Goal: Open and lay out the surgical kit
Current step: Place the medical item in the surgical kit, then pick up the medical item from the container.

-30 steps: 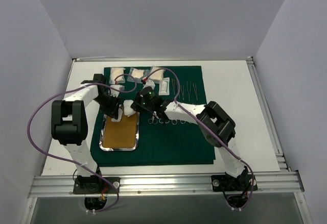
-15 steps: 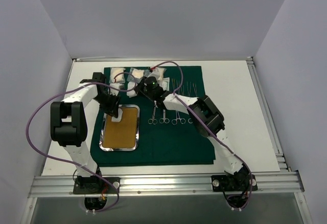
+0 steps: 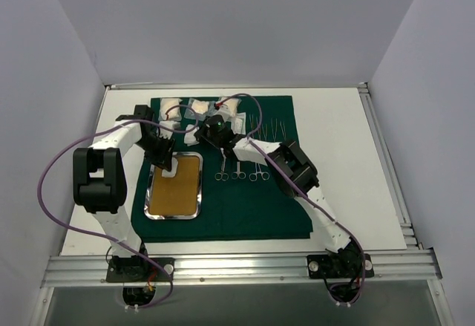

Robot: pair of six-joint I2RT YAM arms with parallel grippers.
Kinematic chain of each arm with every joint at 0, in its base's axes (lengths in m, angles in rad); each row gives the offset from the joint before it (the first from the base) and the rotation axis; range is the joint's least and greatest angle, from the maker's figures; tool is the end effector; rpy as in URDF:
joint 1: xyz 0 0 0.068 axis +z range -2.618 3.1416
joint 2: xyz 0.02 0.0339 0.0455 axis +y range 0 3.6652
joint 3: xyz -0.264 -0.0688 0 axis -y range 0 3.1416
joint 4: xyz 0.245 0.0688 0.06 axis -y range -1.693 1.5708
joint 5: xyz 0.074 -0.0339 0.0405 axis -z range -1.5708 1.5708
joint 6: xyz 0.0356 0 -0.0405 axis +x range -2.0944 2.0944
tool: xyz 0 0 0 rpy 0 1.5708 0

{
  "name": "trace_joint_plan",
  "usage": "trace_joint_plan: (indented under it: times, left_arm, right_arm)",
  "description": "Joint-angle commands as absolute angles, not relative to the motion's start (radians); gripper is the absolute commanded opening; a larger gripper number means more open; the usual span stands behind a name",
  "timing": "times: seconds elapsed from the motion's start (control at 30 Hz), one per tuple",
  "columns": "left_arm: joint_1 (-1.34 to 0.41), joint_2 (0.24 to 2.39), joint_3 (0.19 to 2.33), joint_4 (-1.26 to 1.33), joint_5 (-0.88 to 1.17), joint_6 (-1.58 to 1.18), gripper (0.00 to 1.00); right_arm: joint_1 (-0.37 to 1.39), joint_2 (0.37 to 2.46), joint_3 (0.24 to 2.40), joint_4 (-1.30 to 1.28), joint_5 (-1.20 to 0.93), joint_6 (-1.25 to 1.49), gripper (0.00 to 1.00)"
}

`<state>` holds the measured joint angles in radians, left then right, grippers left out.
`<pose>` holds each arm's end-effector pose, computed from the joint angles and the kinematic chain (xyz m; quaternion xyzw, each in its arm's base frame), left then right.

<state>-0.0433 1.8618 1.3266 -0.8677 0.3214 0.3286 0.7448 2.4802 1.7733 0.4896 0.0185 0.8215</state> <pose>0.3543 -0.0266 0.1868 0.1950 0.9642 -0.1461 0.1046 0.4126 0.3795 0.1385 0.0357 0.7788 0.4367 0.4489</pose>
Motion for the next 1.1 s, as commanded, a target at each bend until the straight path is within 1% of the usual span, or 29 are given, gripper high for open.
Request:
trace_joint_plan:
  times: [0.0,0.03,0.07,0.13,0.23,0.4,0.47,0.53,0.6,0.63,0.77,0.87,0.9,0.97,1.0,1.07]
  left_arm:
    - [-0.044,1.809,1.374,-0.891,0.345,0.337,0.45]
    - [-0.044,1.806,1.376,-0.896,0.345,0.337,0.46]
    - [-0.044,1.802,1.377,-0.897,0.345,0.337,0.46]
    - [-0.044,1.795,1.381,-0.902,0.344,0.339,0.46]
    - [-0.044,1.786,1.385,-0.907,0.341,0.342,0.46]
    - [-0.040,1.776,1.404,-0.920,0.336,0.347,0.46]
    - [-0.031,1.766,1.411,-0.928,0.342,0.353,0.46]
    - [-0.008,1.744,1.410,-0.937,0.360,0.359,0.46]
    - [0.018,1.714,1.393,-0.939,0.370,0.368,0.46]
    - [0.053,1.704,1.382,-0.936,0.373,0.371,0.47]
    - [0.124,1.680,1.318,-0.905,0.367,0.379,0.47]
    - [0.161,1.684,1.284,-0.888,0.367,0.382,0.47]
    - [0.166,1.690,1.269,-0.878,0.365,0.382,0.47]
    - [0.169,1.701,1.258,-0.868,0.362,0.379,0.46]
    - [0.169,1.706,1.250,-0.858,0.365,0.377,0.47]
    - [0.169,1.721,1.246,-0.850,0.370,0.371,0.46]
  right_arm:
    - [0.736,2.459,1.815,0.453,0.026,0.787,0.14]
    - [0.738,2.451,1.815,0.446,0.032,0.785,0.18]
    - [0.738,2.436,1.812,0.443,0.040,0.776,0.28]
    - [0.739,2.416,1.812,0.423,0.049,0.756,0.38]
    - [0.742,2.396,1.824,0.393,0.064,0.732,0.44]
    - [0.755,2.356,1.844,0.319,0.139,0.673,0.49]
    - [0.776,2.300,1.822,0.310,0.181,0.652,0.50]
    - [0.804,2.225,1.767,0.298,0.259,0.611,0.51]
    - [0.853,2.169,1.712,0.302,0.291,0.589,0.51]
    - [0.871,2.123,1.648,0.313,0.287,0.597,0.51]
    - [0.930,2.089,1.524,0.380,0.160,0.687,0.50]
    - [0.957,2.117,1.499,0.402,0.095,0.744,0.49]
    - [0.962,2.129,1.499,0.406,0.086,0.755,0.47]
    - [0.965,2.164,1.503,0.434,0.054,0.778,0.40]
    - [0.965,2.177,1.509,0.443,0.037,0.784,0.33]
    - [0.966,2.206,1.523,0.457,0.011,0.795,0.28]
